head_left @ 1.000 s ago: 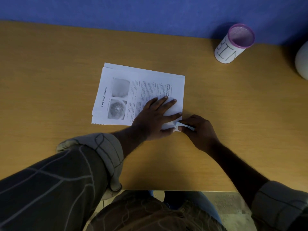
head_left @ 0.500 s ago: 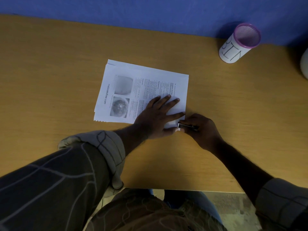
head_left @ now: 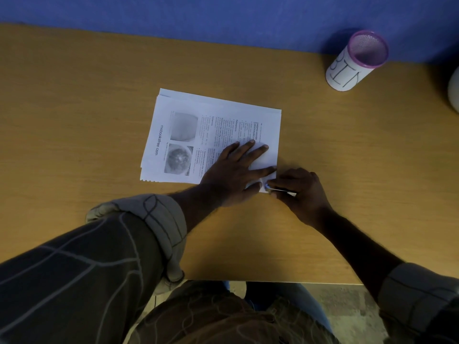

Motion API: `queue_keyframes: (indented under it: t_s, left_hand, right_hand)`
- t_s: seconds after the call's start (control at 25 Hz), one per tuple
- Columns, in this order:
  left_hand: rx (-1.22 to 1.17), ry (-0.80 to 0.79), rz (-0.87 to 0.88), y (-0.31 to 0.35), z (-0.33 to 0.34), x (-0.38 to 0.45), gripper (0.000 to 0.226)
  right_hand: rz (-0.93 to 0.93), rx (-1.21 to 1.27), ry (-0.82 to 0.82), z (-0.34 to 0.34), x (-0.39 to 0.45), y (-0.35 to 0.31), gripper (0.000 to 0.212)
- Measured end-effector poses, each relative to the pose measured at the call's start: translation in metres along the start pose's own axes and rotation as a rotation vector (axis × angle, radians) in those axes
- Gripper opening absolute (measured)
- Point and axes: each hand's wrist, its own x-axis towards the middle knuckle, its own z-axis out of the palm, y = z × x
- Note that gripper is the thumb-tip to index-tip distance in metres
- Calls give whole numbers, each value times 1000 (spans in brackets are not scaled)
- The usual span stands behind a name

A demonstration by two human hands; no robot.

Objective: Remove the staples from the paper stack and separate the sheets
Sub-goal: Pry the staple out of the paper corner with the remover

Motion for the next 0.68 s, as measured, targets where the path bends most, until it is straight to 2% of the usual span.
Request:
queue_keyframes:
  t_s: [0.12,0.28,0.36,0.48,0.68]
  left_hand:
    - [10,-13,-5,1,-1,1,49]
    - [-2,-29,-4,1,-1,2,49]
    - [-5,-25,-11,1,-2,1,50]
    - [0,-31,-14,1,-2,1,51]
    - [-8,-28,-5,1,-2,1,54]
  right_hand:
    - [4,-70,27,0,-2,-5,32]
    - [-147,-222,45,-2,-6,-14,27]
    - [-94,-191,54,2,-10,-8,28]
    - [72,20,72,9,-11,-2,28]
    - [122,73,4,1,-1,-11,27]
